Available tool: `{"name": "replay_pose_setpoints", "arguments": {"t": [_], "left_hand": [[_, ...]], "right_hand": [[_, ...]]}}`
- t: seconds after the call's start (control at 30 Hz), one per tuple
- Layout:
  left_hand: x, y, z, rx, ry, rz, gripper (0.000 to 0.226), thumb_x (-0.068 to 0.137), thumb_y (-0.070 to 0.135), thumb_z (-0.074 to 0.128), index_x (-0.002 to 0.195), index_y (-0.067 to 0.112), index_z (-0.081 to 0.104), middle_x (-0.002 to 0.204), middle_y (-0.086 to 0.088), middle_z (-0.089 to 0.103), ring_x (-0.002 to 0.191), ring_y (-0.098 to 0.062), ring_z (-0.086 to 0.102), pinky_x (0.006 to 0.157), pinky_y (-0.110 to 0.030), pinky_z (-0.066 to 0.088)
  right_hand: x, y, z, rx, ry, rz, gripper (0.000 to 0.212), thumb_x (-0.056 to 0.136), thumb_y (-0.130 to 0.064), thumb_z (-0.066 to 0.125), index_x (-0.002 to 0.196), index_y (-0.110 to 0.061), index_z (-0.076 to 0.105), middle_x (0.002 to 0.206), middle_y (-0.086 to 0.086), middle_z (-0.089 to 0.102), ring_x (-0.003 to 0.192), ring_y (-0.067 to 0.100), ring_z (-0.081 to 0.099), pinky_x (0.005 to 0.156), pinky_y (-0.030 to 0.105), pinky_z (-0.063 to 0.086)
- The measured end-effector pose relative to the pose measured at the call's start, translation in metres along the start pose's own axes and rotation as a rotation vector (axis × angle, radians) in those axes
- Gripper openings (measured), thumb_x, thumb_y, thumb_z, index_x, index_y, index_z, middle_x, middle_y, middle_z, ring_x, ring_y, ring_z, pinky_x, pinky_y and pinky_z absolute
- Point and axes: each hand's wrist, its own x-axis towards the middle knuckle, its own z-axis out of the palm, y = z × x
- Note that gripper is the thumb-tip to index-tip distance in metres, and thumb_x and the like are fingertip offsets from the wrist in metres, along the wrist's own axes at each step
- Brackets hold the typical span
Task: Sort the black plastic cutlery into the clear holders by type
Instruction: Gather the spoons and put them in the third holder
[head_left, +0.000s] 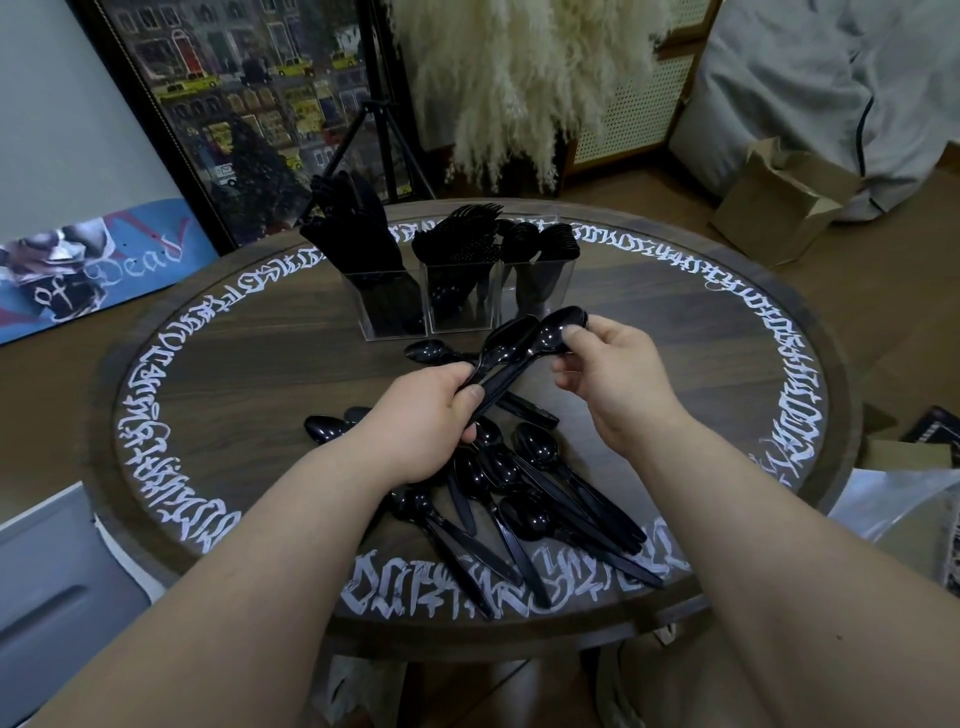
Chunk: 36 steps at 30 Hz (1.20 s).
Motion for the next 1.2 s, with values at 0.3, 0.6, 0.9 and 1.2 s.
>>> {"name": "replay_pose_setpoints", "arguments": {"t": [0.3,0.6,0.9,1.2], "left_hand": [[0.002,0.002,0.004,-0.022,0.113,-0.057,0.037,0.103,0.033,0.029,0.082,0.013,0.052,0.076,0.004,0.055,0.077,-0.015,0.051,0.072,-0.032,0.04],[0.003,0.004,0.011,-0.117,0.062,0.004,0.037,0.102,0.031,0.031,0.073,0.015,0.048,0.069,-0.001,0.057,0.068,-0.016,0.052,0.078,-0.042,0.045],[-0.001,0.01,0.01,0.051,-0.005,0.114,0.029,0.101,0.04,0.033,0.084,0.021,0.047,0.067,0.004,0.054,0.067,-0.017,0.054,0.071,-0.04,0.046],[0.0,0.007,0.009,0.223,0.125,0.093,0.024,0.102,0.036,0.029,0.088,0.024,0.044,0.072,0.007,0.052,0.078,-0.02,0.055,0.072,-0.037,0.043]], "right_hand": [[-0.008,-0.007,0.004,0.158,-0.187,0.08,0.023,0.095,0.003,0.045,0.085,-0.005,0.063,0.07,0.003,0.06,0.053,0.008,0.048,0.054,0.018,0.044],[-0.012,0.0,0.02,0.026,-0.002,-0.136,0.025,0.09,0.007,0.055,0.105,-0.013,0.053,0.077,0.009,0.054,0.052,0.009,0.06,0.055,0.023,0.053],[-0.012,0.001,0.02,-0.022,-0.023,-0.153,0.036,0.091,0.007,0.053,0.115,-0.019,0.061,0.087,0.001,0.057,0.056,0.007,0.061,0.061,0.022,0.056],[-0.012,0.005,0.017,-0.595,-0.012,-0.386,0.035,0.099,-0.009,0.044,0.129,-0.017,0.059,0.099,0.003,0.064,0.081,0.014,0.063,0.082,0.03,0.054]]}}
